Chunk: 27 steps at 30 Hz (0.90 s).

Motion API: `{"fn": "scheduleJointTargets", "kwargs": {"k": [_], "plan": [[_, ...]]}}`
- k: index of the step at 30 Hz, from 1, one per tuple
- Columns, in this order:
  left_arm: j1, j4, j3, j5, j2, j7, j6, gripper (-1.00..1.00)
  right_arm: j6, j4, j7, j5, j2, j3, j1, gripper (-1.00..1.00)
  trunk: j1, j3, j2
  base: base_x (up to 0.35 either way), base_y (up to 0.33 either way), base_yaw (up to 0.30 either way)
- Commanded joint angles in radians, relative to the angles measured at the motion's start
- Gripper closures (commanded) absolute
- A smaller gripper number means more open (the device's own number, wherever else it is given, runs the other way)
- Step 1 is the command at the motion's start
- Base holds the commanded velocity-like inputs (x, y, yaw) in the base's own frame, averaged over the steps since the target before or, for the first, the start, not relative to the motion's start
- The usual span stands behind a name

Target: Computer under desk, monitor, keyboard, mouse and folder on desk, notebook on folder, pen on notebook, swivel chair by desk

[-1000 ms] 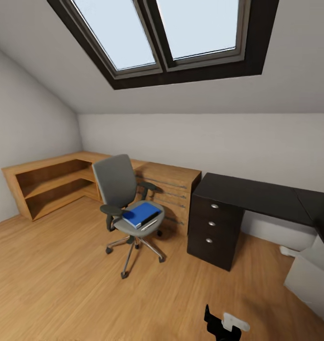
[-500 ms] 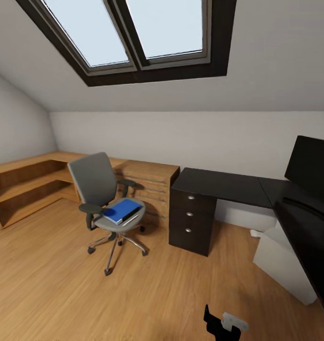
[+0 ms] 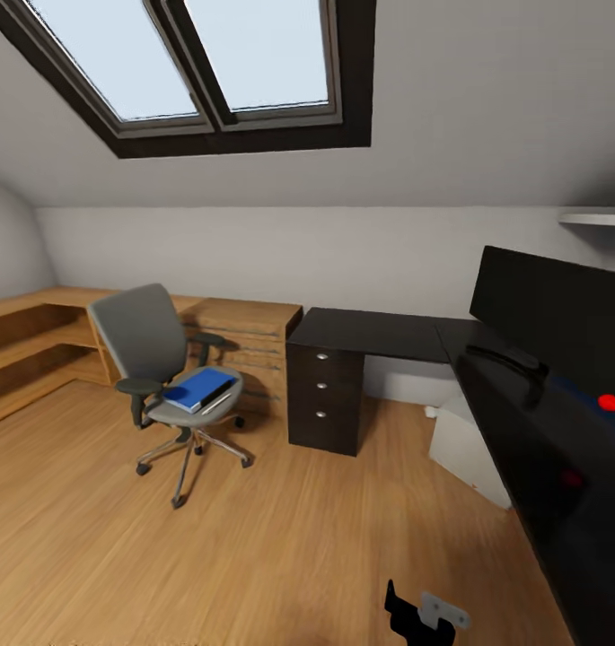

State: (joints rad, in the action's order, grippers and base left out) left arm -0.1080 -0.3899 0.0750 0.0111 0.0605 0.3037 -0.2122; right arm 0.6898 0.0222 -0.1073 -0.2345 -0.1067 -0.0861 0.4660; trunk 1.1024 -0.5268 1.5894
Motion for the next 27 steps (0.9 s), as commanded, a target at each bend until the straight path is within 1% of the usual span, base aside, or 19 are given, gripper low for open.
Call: {"fn": "scheduleJointTargets", "kwargs": {"k": [1,8,12,16,18,20,21,22,23,24,26,27], "plan": [[0.0,0.0,0.006,0.001,0.001,-0.001,-0.004,-1.0,0.004,0.002,0.0,0.004,-0.001,-0.008,0.001,-1.0,-0.001,-0.002,0.001,-0.335,0.0,-0.218],[0.0,0.0,0.006,0.0,0.0,-0.001,-0.005,-1.0,0.001,0.002,0.001,0.004,-0.007,-0.008,0.001,-1.0,-0.001,-0.003,0.001,-0.315,0.0,-0.056],[0.0,0.0,0.006,0.0,0.002,-0.001,-0.027,-1.0,0.0,0.002,0.001,0.004,-0.007,-0.008,0.0,-1.0,-0.001,-0.003,0.001,-0.063,0.0,-0.002],[0.0,0.0,0.006,-0.001,0.002,0.0,-0.045,-1.0,0.001,0.002,0.002,0.004,-0.007,-0.007,0.0,-1.0,-0.016,0.009,-0.027,-0.017,0.0,0.0],[0.0,0.0,0.008,-0.002,0.001,0.001,-0.051,-1.0,0.004,0.0,0.002,0.059,-0.006,0.008,0.0,-1.0,-0.024,0.015,-0.041,0.0,0.0,0.0],[0.0,0.0,0.008,-0.003,0.001,0.001,-0.051,-1.0,0.006,-0.001,0.001,0.096,-0.007,0.019,0.0,-1.0,-0.031,0.022,-0.055,0.0,0.0,0.0],[0.0,0.0,0.008,-0.003,0.001,0.0,-0.05,-1.0,0.006,-0.003,0.0,0.134,-0.007,0.027,0.0,-1.0,-0.035,0.025,-0.062,0.0,0.0,0.0],[0.0,0.0,0.008,-0.003,0.001,0.001,-0.05,-1.0,0.002,-0.046,-0.007,0.203,-0.016,0.039,0.001,-1.0,-0.039,0.028,-0.069,0.0,0.0,0.0],[0.0,0.0,0.008,-0.003,0.001,0.001,-0.05,-1.0,0.0,-0.061,-0.008,0.209,-0.02,0.04,0.001,-1.0,-0.043,0.031,-0.076,0.0,0.0,0.0],[-0.001,0.0,0.008,-0.003,0.001,0.001,-0.05,-1.0,-0.01,-0.098,-0.012,0.218,-0.031,0.041,0.001,-1.0,-0.047,0.034,-0.083,0.0,0.0,0.0],[0.0,0.0,0.008,-0.003,0.0,0.001,-0.05,-1.0,-0.031,-0.144,-0.019,0.224,-0.041,0.042,0.002,-1.0,-0.054,0.04,-0.097,0.0,0.0,0.0],[0.0,0.0,0.008,-0.003,0.0,0.001,-0.05,-1.0,-0.07,-0.197,-0.029,0.227,-0.047,0.042,0.002,-1.0,-0.058,0.044,-0.104,0.0,0.0,0.0]]}}
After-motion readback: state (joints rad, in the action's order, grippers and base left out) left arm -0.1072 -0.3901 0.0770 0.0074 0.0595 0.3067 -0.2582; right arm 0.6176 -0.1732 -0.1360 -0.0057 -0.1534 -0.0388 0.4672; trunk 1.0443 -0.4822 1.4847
